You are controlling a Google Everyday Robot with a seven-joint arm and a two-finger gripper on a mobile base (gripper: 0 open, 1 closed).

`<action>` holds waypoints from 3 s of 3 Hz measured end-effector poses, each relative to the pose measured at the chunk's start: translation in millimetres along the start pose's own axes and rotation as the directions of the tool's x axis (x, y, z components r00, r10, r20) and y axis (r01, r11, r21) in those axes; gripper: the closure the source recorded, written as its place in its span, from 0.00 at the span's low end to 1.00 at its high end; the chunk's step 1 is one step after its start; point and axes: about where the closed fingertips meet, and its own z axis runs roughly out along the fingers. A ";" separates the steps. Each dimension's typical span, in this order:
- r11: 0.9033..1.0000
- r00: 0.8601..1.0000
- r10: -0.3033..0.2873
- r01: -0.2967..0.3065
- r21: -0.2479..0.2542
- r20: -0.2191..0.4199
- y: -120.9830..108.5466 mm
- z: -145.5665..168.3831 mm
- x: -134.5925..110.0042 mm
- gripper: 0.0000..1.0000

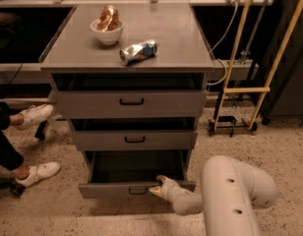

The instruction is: Open bottom drawer

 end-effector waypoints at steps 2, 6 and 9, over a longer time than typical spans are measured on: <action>1.000 1.000 -0.001 0.001 -0.007 0.005 6.9 -12.1 -4.3 1.00; 1.000 1.000 0.021 -0.020 -0.020 0.012 32.8 -33.4 2.2 1.00; 0.999 0.999 0.037 -0.037 -0.024 0.014 44.3 -46.5 1.9 1.00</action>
Offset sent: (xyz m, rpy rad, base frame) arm -0.5113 -0.1271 -0.3143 0.2890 0.0912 -0.3553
